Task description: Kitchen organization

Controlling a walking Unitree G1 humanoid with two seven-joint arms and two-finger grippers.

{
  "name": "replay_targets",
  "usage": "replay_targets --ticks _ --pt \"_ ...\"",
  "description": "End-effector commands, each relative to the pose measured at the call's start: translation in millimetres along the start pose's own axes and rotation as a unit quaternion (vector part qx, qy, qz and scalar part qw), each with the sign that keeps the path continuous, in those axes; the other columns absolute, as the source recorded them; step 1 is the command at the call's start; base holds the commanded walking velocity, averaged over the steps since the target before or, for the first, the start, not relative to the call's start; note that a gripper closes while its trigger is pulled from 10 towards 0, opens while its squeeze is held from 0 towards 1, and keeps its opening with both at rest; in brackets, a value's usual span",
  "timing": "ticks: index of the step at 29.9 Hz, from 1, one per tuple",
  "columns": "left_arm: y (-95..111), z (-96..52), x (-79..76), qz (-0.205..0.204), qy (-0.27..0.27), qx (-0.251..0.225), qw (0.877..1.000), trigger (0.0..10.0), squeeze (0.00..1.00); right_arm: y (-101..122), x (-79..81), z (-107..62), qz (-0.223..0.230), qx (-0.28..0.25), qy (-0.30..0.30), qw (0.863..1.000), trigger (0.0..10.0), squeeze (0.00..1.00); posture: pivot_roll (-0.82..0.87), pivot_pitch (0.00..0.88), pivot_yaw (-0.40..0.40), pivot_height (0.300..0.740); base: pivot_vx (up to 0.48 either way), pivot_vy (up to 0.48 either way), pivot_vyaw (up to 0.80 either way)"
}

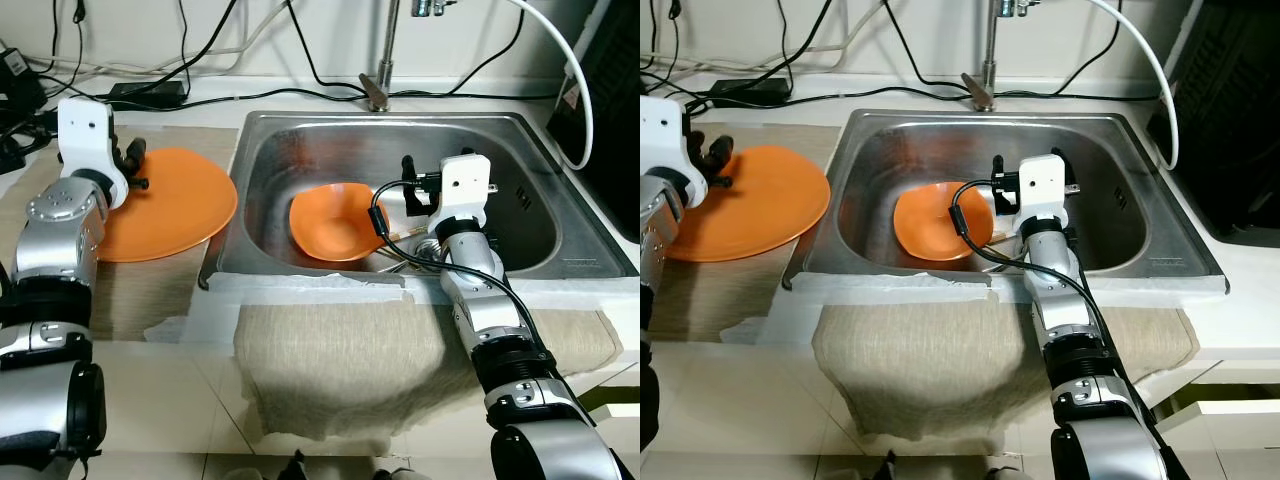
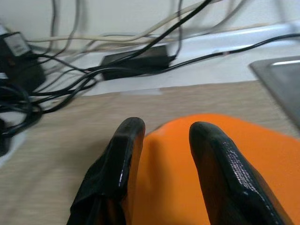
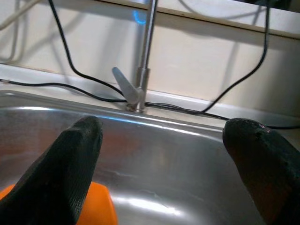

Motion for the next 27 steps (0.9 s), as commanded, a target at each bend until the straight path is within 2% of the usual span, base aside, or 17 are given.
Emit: replay_targets --ticks 1,3,12,14,19,24,27 --pt "6 -3.9 11.2 0.003 0.015 -0.01 1.0 10.0 0.0 5 1.2 3.2 0.007 -0.008 0.005 1.0 10.0 0.0 0.06 0.0 -0.002 0.74 0.0 0.0 0.0" --pt "1 -7.4 18.6 0.005 0.025 -0.003 1.0 10.0 0.0 5 3.4 4.4 0.008 -0.009 0.012 1.0 10.0 0.0 0.07 0.0 -0.01 0.74 0.0 0.0 0.0" --pt "-7 -12.0 22.0 0.001 0.033 0.005 0.999 10.0 0.0 7 7.0 8.0 0.011 -0.01 0.022 1.0 10.0 0.0 0.08 0.0 -0.026 0.74 0.0 0.0 0.0" --pt "-9 -12.0 19.6 -0.005 0.032 0.004 0.999 10.0 0.0 8 6.9 9.1 0.013 -0.01 0.022 1.0 10.0 0.0 0.08 0.0 -0.026 0.74 0.0 0.0 0.0" --pt "-25 -8.7 -1.5 -0.021 0.011 0.019 1.0 10.0 0.0 10 3.0 10.7 0.012 -0.014 0.018 1.0 10.0 0.0 0.07 0.0 -0.02 0.74 0.0 0.0 0.0" --pt "-33 -8.1 -4.2 -0.023 0.014 0.036 0.999 10.0 0.0 9 1.1 9.6 0.011 -0.014 0.016 1.0 10.0 0.0 0.06 0.0 -0.016 0.74 0.0 0.0 0.0" --pt "-38 -8.3 -0.7 -0.022 0.028 0.05 0.998 10.0 0.0 7 -1.0 8.8 0.01 -0.013 0.013 1.0 10.0 0.0 0.06 0.0 -0.013 0.74 0.0 0.0 0.0"
Point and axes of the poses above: a point about 5 cm out from each wrist's last joint towards the gripper, its own z axis pointing out of the wrist towards the gripper, its own y axis along the axis of the wrist's last joint, x = y × z, the point moved 2 cm from there along z, pointing out of the wrist towards the gripper, and after that the axes turned 4 degrees about -z, right-handed, at the moved point
